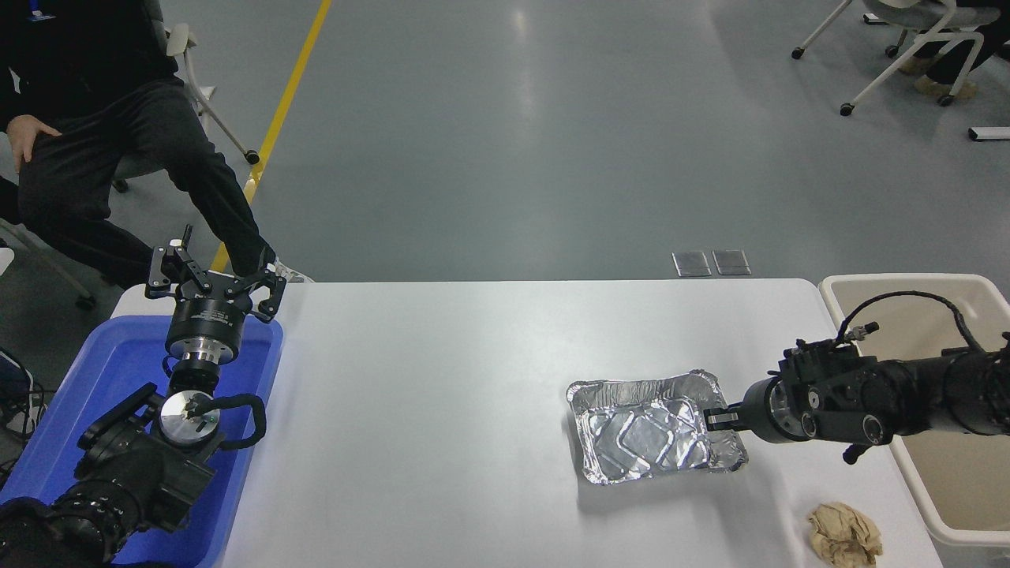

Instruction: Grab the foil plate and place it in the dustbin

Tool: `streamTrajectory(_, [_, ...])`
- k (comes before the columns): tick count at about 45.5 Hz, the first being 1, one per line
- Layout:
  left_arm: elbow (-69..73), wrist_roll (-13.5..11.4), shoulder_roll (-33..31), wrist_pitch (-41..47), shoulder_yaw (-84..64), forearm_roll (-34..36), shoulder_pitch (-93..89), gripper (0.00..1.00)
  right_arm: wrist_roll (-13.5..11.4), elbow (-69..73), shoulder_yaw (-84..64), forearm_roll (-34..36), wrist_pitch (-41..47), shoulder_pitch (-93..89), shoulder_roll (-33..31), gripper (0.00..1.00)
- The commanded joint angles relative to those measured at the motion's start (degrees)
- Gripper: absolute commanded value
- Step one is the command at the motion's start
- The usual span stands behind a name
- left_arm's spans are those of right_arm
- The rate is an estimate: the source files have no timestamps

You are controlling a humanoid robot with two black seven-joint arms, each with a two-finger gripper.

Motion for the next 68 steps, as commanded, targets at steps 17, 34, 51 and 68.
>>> streamTrajectory(17, [-0.01, 0.00, 0.08, -0.09, 0.00, 0.00, 0.00, 0.99, 1.10, 7.25, 0.01, -0.29, 0.67, 5.70, -4.78, 0.00])
streamTrajectory(34, [-0.01, 0.00, 0.08, -0.09, 0.00, 0.08, 0.00, 0.99, 1.01, 24.39, -5.08, -0.99, 8.49, 29.34, -17.09, 0.00])
streamTrajectory(51, [-0.01, 0.00, 0.08, -0.09, 0.09, 0.00, 0.00, 0.99, 1.01, 27.21, -9.82, -4.59, 23.34, 49.29, -24.21, 0.00])
streamTrajectory(68, [-0.01, 0.00, 0.08, -0.09, 0.18, 0.09, 0.00, 0.99, 1.01, 29.93, -16.68, -4.94, 31.60, 62.22, -24.21, 0.00])
